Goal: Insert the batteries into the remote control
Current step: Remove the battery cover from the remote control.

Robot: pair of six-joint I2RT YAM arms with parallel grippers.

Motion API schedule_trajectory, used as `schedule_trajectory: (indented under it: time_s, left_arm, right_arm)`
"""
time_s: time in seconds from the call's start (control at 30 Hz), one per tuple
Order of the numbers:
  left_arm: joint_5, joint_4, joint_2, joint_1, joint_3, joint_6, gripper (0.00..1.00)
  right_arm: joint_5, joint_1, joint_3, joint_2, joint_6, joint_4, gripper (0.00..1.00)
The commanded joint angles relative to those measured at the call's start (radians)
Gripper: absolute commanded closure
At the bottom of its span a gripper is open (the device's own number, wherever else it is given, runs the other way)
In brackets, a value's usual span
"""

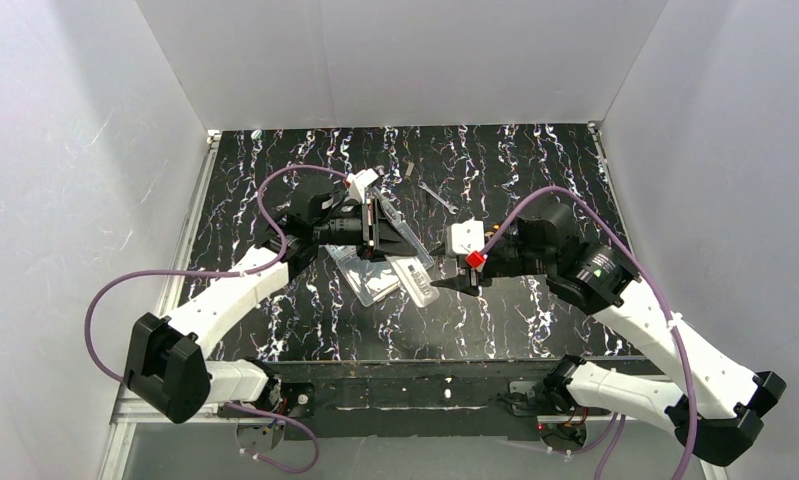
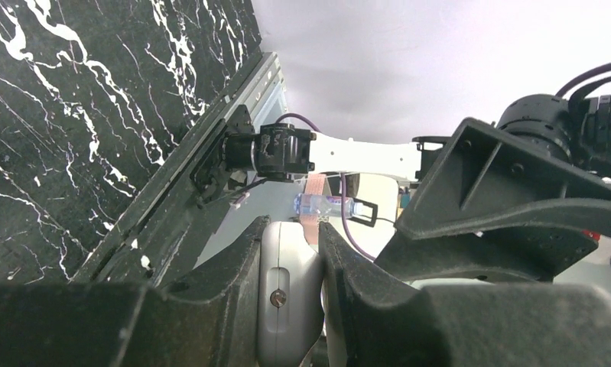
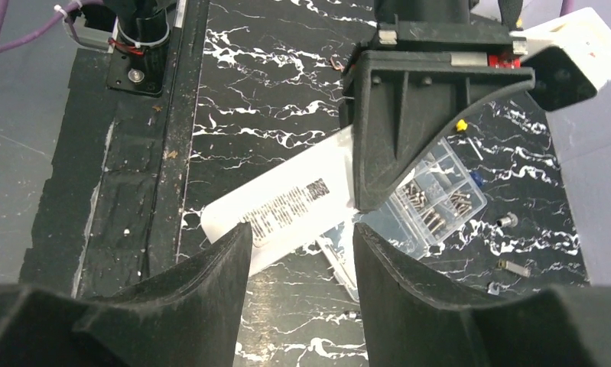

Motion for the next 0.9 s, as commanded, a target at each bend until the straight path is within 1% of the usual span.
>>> schedule_trajectory:
  time_s: [0.0,0.2,0.4,0.87]
  left_arm:
    - [0.023,0.105,0.015,-0.004,0.0,-0.075,1.0]
    - [0.036,0.082,0.033,-0.004,0.023,-0.069,1.0]
    - [0.048,0.112,0.04,-0.004,0.019,-0.097,1.0]
    - [0.069,0.15,0.039,-0.012,0.009,-0.126,1.0]
  right_arm:
    - [-0.053,0.001,-0.012,-0.046,-0.067,0.039,0.41]
    - [-0.084,0.001,-0.062,-0.072,-0.078,0.048,0.39]
    - [-0.082,0.001,-0.075,-0.057,-0.077,0.049,0.38]
    - [-0.009,0.001,-0.085,-0.021,-0.136,0.034,0.43]
